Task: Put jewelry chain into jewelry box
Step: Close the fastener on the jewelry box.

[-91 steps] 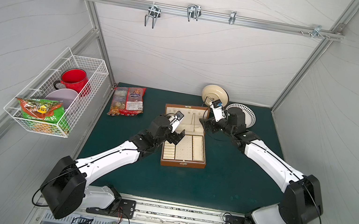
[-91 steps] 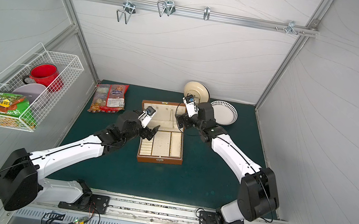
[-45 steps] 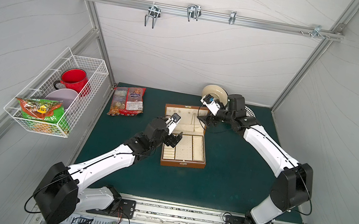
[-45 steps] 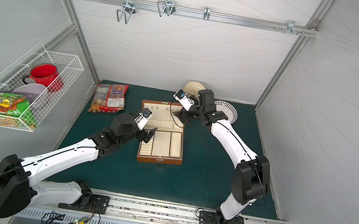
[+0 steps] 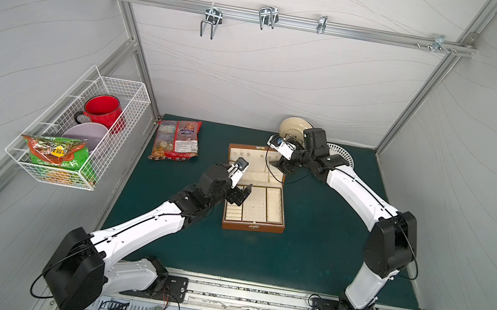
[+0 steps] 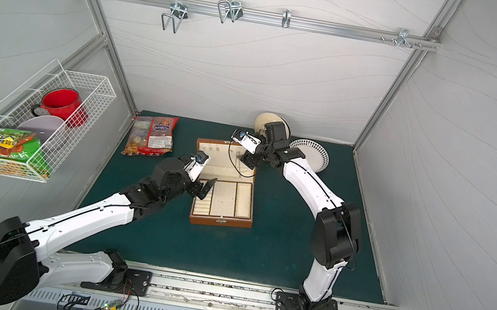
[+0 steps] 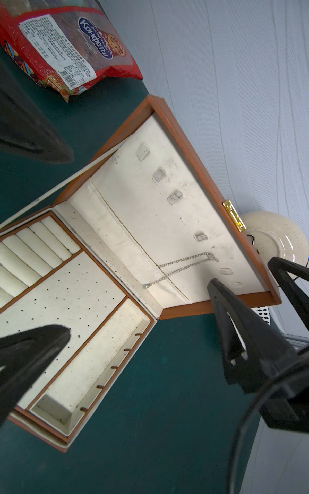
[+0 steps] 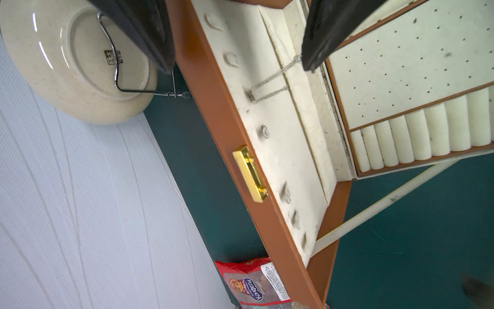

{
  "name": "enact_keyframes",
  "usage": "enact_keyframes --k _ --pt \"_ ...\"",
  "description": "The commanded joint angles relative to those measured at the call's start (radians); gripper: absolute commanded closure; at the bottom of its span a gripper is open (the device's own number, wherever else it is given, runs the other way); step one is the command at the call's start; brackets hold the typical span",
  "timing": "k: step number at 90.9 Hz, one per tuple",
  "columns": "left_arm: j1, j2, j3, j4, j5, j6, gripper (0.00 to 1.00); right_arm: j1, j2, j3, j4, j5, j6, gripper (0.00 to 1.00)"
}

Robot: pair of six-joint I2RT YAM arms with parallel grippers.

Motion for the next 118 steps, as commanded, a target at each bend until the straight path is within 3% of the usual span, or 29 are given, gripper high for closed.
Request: enact_keyframes --k 1,59,80,88,118 --pt "0.005 -0.021 -0.001 0.035 0.018 -0.014 0.00 0.015 0.036 0.033 -0.026 0.017 -0.032 0.21" --pt "0.004 -0.031 -0.015 0.036 0.023 -0.021 0.00 0.039 0.119 0.092 -0.021 0.094 -0.081 0.37" --pt "0.005 -0.033 -0.019 0.040 0.022 -0.021 0.00 0.043 0.128 0.094 -0.017 0.111 -0.091 0.50" --pt "0.004 -0.032 -0.019 0.040 0.021 -0.020 0.00 0.046 0.129 0.091 -0.014 0.121 -0.094 0.61" --pt "0.005 -0.033 -0.019 0.043 0.020 -0.020 0.00 0.057 0.132 0.073 0.001 0.141 -0.100 0.60"
